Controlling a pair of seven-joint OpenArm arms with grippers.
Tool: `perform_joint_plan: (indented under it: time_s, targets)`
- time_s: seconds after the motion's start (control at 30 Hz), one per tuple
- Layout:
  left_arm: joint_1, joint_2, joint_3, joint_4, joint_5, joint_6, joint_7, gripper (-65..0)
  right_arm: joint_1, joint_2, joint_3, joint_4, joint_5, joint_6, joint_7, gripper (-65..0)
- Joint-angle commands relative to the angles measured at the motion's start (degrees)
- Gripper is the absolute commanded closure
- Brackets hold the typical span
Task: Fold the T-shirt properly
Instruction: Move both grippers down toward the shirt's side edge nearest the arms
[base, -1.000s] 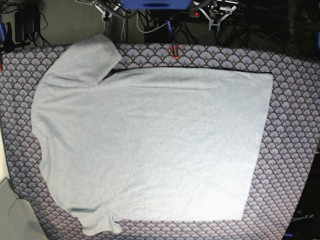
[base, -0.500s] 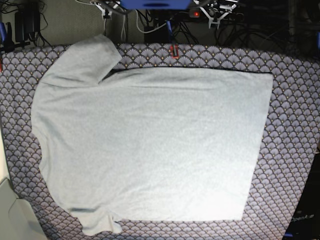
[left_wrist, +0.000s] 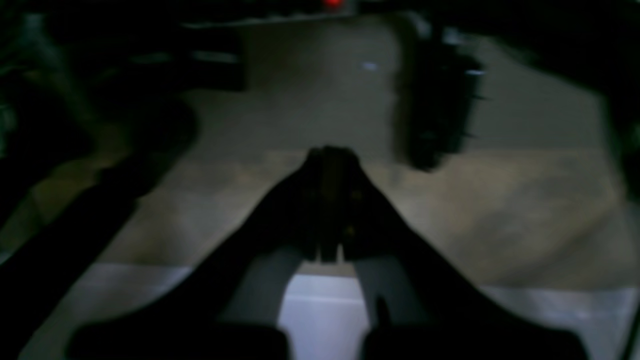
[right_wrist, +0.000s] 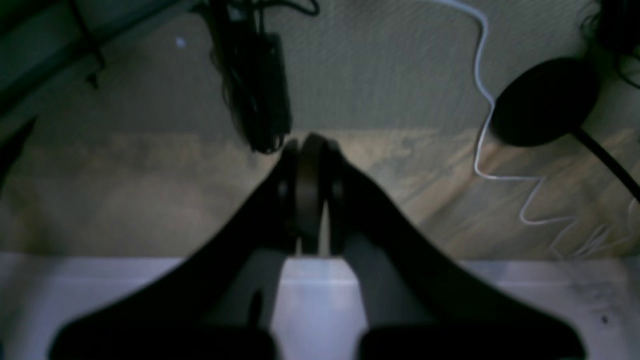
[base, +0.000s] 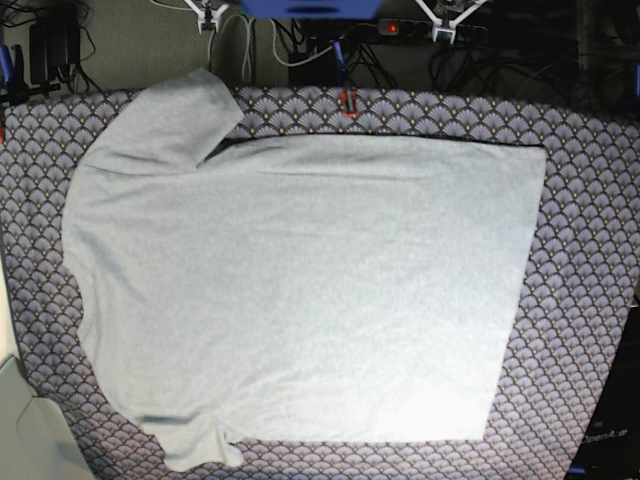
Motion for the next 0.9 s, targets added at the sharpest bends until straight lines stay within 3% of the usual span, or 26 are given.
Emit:
perform_joint_plan:
  time_s: [0.0,0.1,0.23,0.33,0.6,0.7,0.77,0.87]
  targets:
    - [2.1,-0.9,-0.2,4.7,-0.1,-0.2,-1.0,-0.3,-3.4,0.1,0.1,5.1,0.3,-0.5,0.4,0.0]
    - [7.5,-2.5,-0.3,16.6,-0.2,-0.1,-0.3,-0.3,-12.0,0.0,0.0,21.9,0.3,-0.4,-0.1,0.0]
    - [14.0,-3.7,-0.5,32.0,-0.4,-0.1,6.2,-0.3,-20.6,0.0,0.1,39.3,0.3,-0.4,-2.3,0.0]
    - [21.1,-4.5,-0.7,46.2,-0.4,0.0,7.7,-0.3,-26.7,0.1,0.2,50.9,0.3,-0.4,-4.0,0.0]
    - [34.3,-4.7,-8.2,77.5,-0.6,-0.2,13.1,-0.3,-38.8,1.3,0.2,78.2,0.4,-0.4,-8.9,0.0]
    - [37.3,-4.7,-12.6,82.6,-4.5,-0.3,12.9,-0.4,-42.5,1.3,1.5,87.8,0.4,-0.4,-9.9,0.0]
    - [36.0,-5.2,-16.0,82.3,-9.0,-0.3,13.5,-0.4,-42.3,1.5,2.6,88.7,0.4,-0.4,-7.8,0.0]
    - [33.0,-5.3,-21.5,82.2,-15.7,-0.5,18.2,-1.5,-39.9,2.9,4.4,88.3,0.4,-0.4,-6.7,-1.1]
